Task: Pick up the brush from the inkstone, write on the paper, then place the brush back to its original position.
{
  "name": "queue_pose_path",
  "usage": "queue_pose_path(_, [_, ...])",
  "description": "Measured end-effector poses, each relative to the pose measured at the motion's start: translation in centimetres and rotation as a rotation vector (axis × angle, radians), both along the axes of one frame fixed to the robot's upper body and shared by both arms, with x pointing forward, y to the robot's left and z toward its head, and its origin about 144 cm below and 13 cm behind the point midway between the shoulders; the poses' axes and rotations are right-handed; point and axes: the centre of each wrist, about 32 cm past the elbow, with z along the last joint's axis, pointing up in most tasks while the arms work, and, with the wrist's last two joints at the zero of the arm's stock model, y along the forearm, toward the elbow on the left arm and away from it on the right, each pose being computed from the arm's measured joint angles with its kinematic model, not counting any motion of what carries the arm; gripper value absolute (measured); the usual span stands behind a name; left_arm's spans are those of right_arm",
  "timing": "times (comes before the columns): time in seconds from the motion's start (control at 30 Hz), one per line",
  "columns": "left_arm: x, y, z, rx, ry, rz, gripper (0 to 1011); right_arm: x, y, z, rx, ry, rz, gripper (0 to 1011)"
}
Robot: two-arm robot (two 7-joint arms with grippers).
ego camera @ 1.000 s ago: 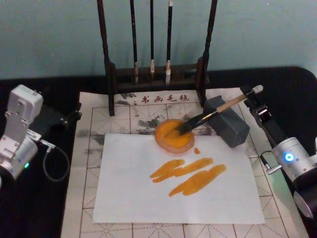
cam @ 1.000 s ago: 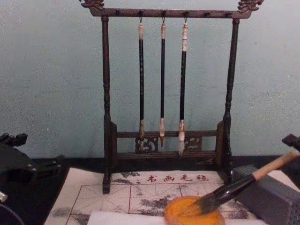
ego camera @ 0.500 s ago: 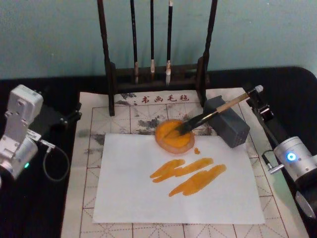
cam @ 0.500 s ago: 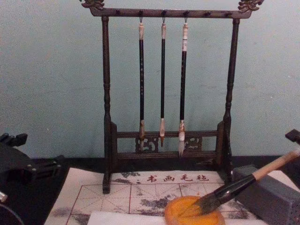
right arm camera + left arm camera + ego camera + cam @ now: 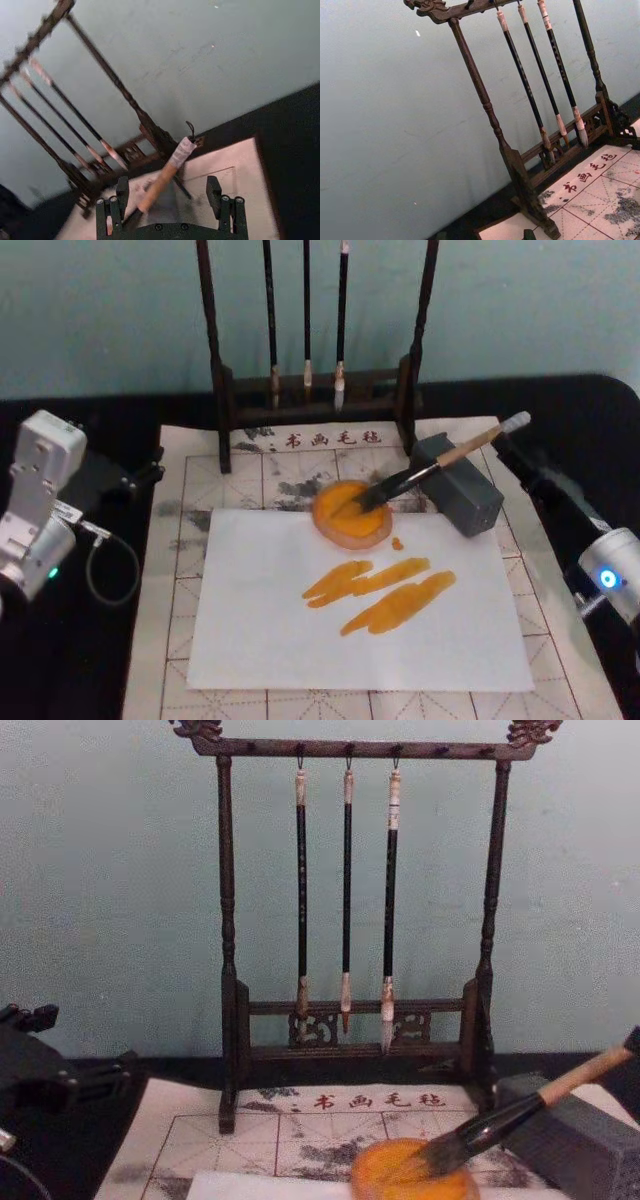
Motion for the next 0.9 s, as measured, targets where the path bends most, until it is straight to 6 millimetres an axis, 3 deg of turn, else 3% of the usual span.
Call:
queue_pose_path(0.33, [0.0, 0.0, 0.0, 0.0, 0.0, 0.0, 1001, -2.3, -0.3, 0.5, -0.273, -0.028, -0.032, 1000])
queue_pose_path(0.9, [0.0, 0.0, 0.0, 0.0, 0.0, 0.0, 1001, -2.9, -0.4, 0.2, -0.34, -0.04, -0.064, 1000])
